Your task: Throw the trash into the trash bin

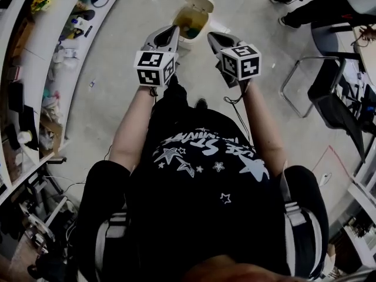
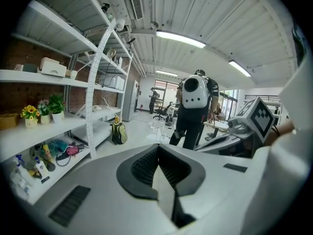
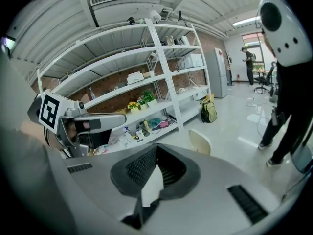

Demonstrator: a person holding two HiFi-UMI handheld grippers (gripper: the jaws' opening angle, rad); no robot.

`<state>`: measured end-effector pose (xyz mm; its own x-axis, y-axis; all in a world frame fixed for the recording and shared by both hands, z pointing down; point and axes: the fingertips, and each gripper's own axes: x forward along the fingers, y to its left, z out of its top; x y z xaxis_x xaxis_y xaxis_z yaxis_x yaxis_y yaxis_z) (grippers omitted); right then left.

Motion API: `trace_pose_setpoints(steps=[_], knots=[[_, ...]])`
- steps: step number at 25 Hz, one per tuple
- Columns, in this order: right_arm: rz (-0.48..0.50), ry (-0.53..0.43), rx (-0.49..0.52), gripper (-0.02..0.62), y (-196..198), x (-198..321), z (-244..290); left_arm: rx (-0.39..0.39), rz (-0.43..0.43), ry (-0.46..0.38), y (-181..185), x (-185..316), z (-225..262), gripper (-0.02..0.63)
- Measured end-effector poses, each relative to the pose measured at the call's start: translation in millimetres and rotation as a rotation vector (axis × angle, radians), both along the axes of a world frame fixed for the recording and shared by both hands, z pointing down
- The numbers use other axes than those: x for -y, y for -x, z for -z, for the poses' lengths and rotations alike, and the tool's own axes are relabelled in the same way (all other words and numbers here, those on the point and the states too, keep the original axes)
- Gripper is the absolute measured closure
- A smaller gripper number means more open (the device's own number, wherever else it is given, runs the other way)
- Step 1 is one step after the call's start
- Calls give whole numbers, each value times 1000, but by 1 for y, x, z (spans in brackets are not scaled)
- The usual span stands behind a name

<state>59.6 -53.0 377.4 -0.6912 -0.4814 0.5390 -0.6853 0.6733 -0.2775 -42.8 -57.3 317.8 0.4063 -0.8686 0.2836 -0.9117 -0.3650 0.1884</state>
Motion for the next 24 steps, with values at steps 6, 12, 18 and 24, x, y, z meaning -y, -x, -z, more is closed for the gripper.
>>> trace_pose_setpoints(steps=[6, 12, 18, 24], knots=[[19, -38, -22, 589, -22, -32, 14, -4, -7, -35, -25, -31, 14, 597], [34, -71, -39, 589, -37, -56, 22, -3, 17, -64, -34, -57, 25, 597], [40, -87, -45, 589, -48, -66, 26, 2, 57, -80, -33, -72, 31, 597], [38, -102, -26, 589, -52, -70, 33, 20, 57, -92, -40, -78, 35, 597]])
